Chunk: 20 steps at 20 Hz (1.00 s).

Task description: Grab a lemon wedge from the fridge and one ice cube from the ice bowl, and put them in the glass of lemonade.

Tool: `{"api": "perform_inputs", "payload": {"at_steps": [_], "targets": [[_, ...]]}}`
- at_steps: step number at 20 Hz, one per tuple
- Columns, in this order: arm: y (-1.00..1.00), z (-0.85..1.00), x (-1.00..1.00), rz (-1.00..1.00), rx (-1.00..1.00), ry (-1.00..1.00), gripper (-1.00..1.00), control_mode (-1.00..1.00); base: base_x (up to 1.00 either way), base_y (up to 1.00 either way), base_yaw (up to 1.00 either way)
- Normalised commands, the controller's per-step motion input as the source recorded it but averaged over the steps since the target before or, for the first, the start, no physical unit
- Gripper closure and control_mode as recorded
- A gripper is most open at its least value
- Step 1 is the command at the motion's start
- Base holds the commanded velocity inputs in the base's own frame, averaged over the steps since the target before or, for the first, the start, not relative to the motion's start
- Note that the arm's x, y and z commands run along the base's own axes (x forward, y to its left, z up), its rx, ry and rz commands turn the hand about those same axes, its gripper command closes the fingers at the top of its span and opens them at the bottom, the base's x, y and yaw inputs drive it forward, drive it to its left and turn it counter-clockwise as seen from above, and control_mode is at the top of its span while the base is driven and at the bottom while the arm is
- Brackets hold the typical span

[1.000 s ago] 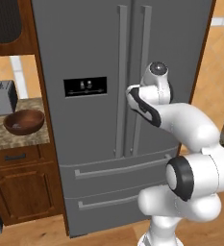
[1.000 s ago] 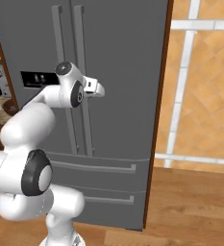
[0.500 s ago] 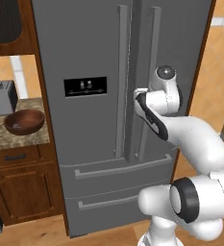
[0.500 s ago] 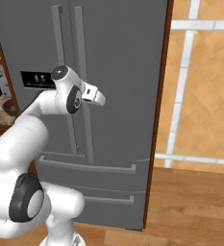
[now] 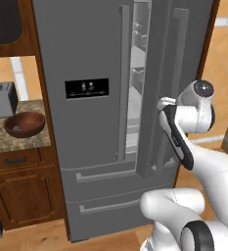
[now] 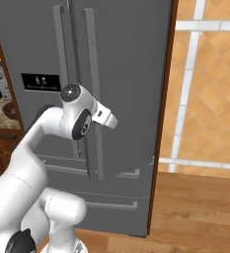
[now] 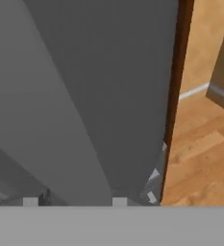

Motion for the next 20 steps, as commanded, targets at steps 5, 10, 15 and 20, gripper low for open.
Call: {"api": "perform_inputs", "payload": {"at_steps": [5,10,15,20], "targets": [[-1.00,0.00,-0.43,-0.13,0.12,-0.02,1.00,-1.00,0.00,0.00,0.00],[-1.00,0.00,-0.35,-0.14,0.14,-0.03,1.00,-1.00,0.00,0.00,0.00],[-1.00,0.02,-0.42,-0.19,0.15,0.00,1.00,-1.00,0.00,0.00,0.00],[-0.99,0.08,-0.33,-0.24,0.20,0.00,-1.00,-1.00,0.00,0.00,0.00]]}}
